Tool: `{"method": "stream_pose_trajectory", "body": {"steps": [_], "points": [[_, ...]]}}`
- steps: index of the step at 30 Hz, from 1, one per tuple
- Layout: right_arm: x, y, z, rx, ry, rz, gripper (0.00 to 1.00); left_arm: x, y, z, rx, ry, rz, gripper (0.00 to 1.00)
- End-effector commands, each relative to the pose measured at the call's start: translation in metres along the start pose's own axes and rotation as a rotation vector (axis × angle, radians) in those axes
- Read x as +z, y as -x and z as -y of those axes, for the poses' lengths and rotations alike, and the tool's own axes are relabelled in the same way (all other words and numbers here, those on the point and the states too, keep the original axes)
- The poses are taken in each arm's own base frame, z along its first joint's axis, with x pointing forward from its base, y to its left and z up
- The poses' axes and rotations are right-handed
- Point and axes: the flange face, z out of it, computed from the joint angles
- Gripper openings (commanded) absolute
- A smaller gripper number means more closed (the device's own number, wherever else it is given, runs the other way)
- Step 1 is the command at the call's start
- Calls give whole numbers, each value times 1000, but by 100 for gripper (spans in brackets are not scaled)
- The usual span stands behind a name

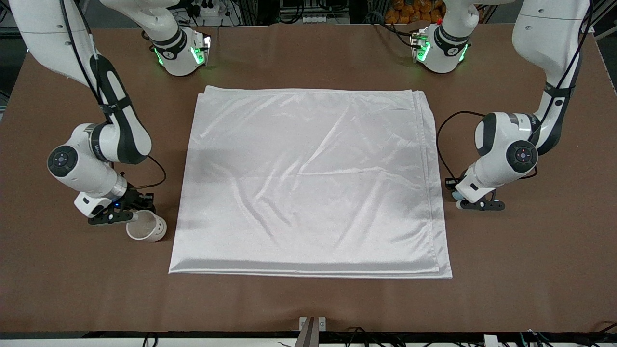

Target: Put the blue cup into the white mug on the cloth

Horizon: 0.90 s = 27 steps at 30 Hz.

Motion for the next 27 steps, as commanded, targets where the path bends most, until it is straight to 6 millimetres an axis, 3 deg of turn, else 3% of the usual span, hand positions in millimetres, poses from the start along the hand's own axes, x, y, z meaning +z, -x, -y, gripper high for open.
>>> {"method": "stream_pose_trajectory", "body": {"steps": [1,8,13,19,27], "points": [[-36,-18,21,-13,-28,17,0,-12,-4,5,52,-14,-23,0],[-68,-39,40,-33,-48,44,0,-27,-5,6,50,-15,-46,0],[-76,-47,71,-47,-52,30,0,-48,-7,8,42,-16,-80,0],[-82,-48,122,-28,-60,24,0,-88,-9,8,42,-18,-114,0],[-93,-40,212,-21,-74,15,0,-143,-15,10,34,-21,-143,0]]}}
